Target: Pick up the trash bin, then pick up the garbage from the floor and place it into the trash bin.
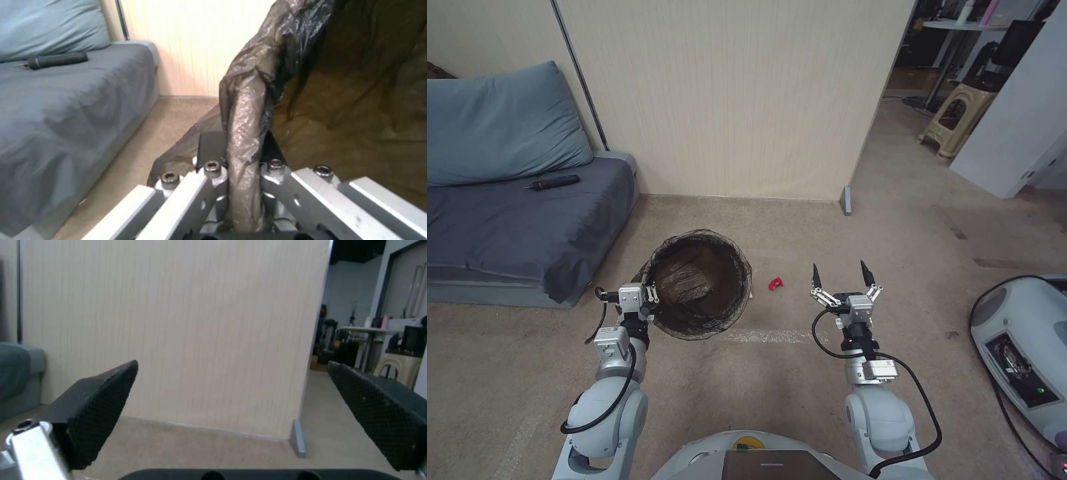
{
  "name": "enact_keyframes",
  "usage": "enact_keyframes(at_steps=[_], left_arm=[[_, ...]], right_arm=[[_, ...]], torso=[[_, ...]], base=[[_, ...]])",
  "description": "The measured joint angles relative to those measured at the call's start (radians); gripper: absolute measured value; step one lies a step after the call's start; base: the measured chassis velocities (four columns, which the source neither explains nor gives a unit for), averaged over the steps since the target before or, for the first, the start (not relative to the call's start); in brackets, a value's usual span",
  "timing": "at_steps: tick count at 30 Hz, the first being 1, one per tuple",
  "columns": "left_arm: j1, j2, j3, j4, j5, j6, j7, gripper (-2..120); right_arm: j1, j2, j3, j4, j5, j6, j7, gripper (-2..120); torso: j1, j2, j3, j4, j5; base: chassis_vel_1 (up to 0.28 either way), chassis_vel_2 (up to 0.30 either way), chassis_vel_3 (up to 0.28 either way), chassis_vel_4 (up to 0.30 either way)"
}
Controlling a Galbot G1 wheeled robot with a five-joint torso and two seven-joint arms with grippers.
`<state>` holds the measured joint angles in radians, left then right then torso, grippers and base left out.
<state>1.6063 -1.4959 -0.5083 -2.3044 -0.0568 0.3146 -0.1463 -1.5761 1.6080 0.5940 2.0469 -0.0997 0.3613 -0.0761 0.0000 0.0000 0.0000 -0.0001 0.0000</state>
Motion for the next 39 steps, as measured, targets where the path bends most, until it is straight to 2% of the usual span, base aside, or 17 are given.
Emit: enact_keyframes(at_steps=[20, 35, 39], left_arm=[[-0.002, 0.000, -0.005, 0.001, 0.000, -0.001, 0.000, 0], [-0.005, 0.001, -0.018, -0.008, -0.003, -0.001, 0.001, 0], [-0.014, 0.006, -0.037, -0.019, -0.014, -0.003, 0.004, 0]], right_arm=[[0.000, 0.000, -0.002, -0.007, -0.015, 0.022, -0.011, 100], [0.029, 0.000, -0.007, -0.033, -0.063, 0.059, -0.006, 100], [0.060, -0.034, -0.019, -0.055, -0.063, 0.044, 0.006, 100]], torso=[[0.000, 0.000, 0.000, 0.0000, 0.0000], [0.000, 0.000, 0.000, 0.0000, -0.0001], [0.000, 0.000, 0.000, 0.0001, 0.0001]], base=[[-0.069, 0.073, 0.066, -0.067], [-0.002, 0.002, 0.004, -0.003], [0.000, 0.000, 0.000, 0.000]])
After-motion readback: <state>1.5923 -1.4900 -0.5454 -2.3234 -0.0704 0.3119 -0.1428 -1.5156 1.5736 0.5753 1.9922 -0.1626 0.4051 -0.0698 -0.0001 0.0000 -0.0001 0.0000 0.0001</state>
